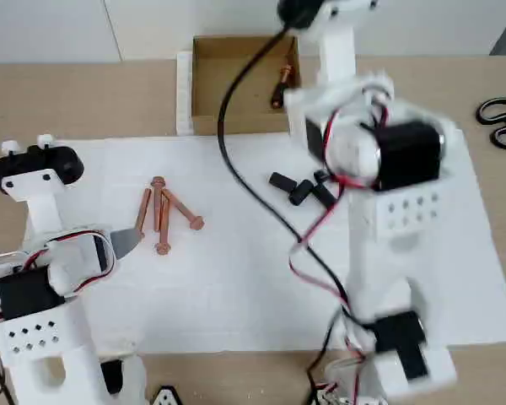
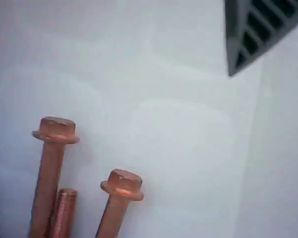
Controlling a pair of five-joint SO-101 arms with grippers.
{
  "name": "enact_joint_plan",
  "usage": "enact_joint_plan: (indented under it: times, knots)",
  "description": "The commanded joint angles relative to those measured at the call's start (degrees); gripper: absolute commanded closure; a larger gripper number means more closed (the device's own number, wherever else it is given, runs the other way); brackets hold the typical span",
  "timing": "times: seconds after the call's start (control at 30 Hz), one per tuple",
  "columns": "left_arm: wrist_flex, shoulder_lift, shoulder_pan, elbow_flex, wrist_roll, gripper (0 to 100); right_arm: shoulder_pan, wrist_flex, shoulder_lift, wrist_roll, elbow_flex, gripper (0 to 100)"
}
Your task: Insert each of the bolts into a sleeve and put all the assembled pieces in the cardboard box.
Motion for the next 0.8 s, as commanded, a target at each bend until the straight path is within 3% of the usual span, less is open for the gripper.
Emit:
enact_joint_plan:
  times: [0.0,0.27,0.47,0.57,0.77]
  knots:
    - [0.09,-0.62,-0.26,-0.31,0.18,68,1.36,-0.31,-9.71,0.53,18.73,80.5]
    - [-0.09,-0.62,-0.26,-0.31,0.35,68,9.01,-2.86,-22.64,0.09,43.87,80.5]
    - [-0.09,-0.62,-0.26,-0.31,0.35,68,18.86,-18.95,-23.52,0.53,61.10,80.5]
    - [0.00,-0.62,-0.35,-0.31,0.35,68,22.02,-22.90,-20.88,4.13,61.89,80.5]
    - [-0.09,-0.35,-0.35,-0.22,0.35,68,17.71,-27.47,-6.29,11.08,56.26,80.5]
